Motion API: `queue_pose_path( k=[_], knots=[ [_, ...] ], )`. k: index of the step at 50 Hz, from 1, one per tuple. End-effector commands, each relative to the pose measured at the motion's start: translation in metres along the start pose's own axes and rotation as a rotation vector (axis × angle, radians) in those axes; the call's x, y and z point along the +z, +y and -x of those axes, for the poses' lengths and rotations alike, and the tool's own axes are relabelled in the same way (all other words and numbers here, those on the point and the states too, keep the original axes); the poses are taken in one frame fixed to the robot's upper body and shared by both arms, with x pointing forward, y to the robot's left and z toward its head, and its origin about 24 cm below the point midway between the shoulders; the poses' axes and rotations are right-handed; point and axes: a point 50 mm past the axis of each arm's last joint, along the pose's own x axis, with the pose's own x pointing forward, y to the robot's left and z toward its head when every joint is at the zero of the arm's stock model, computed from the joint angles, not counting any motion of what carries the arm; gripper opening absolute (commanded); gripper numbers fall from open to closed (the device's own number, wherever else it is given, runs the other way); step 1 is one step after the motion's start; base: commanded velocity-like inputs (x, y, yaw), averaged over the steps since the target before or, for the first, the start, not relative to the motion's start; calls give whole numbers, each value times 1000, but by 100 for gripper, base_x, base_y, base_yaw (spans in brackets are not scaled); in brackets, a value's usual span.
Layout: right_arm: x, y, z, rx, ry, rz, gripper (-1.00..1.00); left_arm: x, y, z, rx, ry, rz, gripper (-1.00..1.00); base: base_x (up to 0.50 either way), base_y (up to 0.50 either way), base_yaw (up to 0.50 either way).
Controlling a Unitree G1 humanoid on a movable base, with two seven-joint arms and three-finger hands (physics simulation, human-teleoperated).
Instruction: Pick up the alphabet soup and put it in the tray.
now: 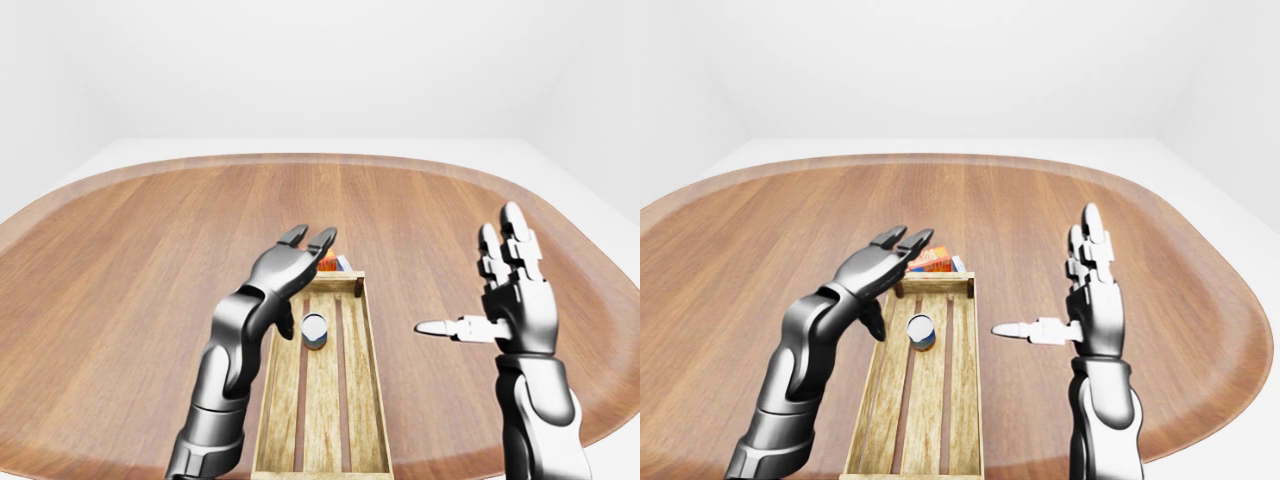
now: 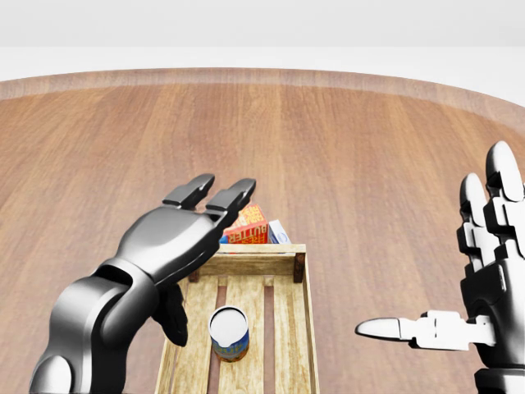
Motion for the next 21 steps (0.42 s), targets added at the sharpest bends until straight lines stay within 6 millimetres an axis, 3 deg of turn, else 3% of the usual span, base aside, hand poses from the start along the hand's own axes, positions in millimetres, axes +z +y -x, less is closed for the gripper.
queue_pose_path(
  k=[1, 6, 14, 17, 21],
  knots=[
    [4, 0, -2, -6, -21, 1, 100, 0, 55, 53, 307, -77, 2, 100, 0, 0, 0],
    [6, -1, -2, -9, -29, 2, 100, -10, 71, 67, 379, -59, 24, 100, 0, 0, 0],
    [8, 0, -3, -6, -38, 1, 100, -44, 96, 94, 479, 46, 109, 100, 0, 0, 0],
    [8, 0, -3, -5, -42, 2, 100, -46, 106, 108, 533, 14, 106, 100, 0, 0, 0],
    [8, 0, -3, -4, -40, -1, 100, -58, 99, 124, 529, 16, 164, 100, 0, 0, 0]
  ],
)
